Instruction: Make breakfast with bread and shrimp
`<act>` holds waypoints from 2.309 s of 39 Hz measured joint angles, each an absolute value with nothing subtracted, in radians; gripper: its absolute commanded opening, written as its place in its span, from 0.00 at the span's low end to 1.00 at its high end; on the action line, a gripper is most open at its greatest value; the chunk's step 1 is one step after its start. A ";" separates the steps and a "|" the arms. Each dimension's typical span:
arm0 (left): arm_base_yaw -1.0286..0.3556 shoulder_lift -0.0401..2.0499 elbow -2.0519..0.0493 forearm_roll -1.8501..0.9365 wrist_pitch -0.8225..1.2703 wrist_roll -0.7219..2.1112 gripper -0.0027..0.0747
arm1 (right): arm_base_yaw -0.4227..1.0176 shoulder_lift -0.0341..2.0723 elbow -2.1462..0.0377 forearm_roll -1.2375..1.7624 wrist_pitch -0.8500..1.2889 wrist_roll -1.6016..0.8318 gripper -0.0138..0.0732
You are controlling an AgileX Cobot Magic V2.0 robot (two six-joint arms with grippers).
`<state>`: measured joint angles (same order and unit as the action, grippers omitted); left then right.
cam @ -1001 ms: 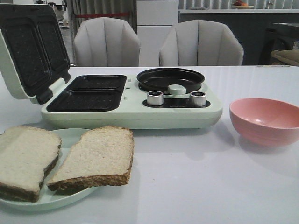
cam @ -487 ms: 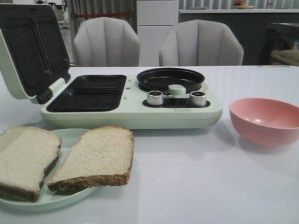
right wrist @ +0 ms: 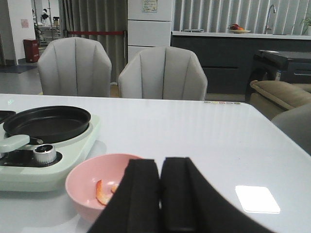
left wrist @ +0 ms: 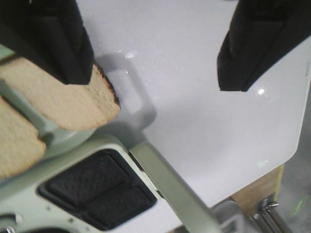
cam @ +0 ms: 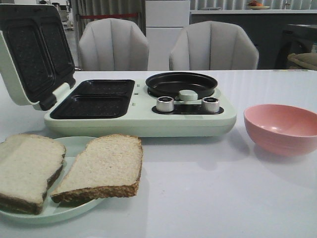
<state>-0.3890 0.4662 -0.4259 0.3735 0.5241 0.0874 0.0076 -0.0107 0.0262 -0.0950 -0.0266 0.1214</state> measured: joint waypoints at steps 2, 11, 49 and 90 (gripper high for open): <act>-0.455 0.502 -0.424 0.444 0.547 0.092 0.77 | 0.008 -0.011 0.026 -0.095 -0.027 0.121 0.33; -0.674 0.700 -0.424 0.653 0.673 0.094 0.77 | 0.008 -0.011 0.026 -0.095 -0.027 0.121 0.33; -0.732 1.366 -0.430 1.097 0.551 -0.076 0.76 | 0.008 -0.011 0.026 -0.095 -0.027 0.121 0.33; -0.633 1.430 -0.503 1.285 0.523 -0.140 0.26 | 0.008 -0.011 0.026 -0.095 -0.027 0.121 0.33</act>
<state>-0.6334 1.4297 -0.5028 1.2852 0.5234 -0.1399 0.0076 -0.0107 0.0262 -0.0950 -0.0266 0.1214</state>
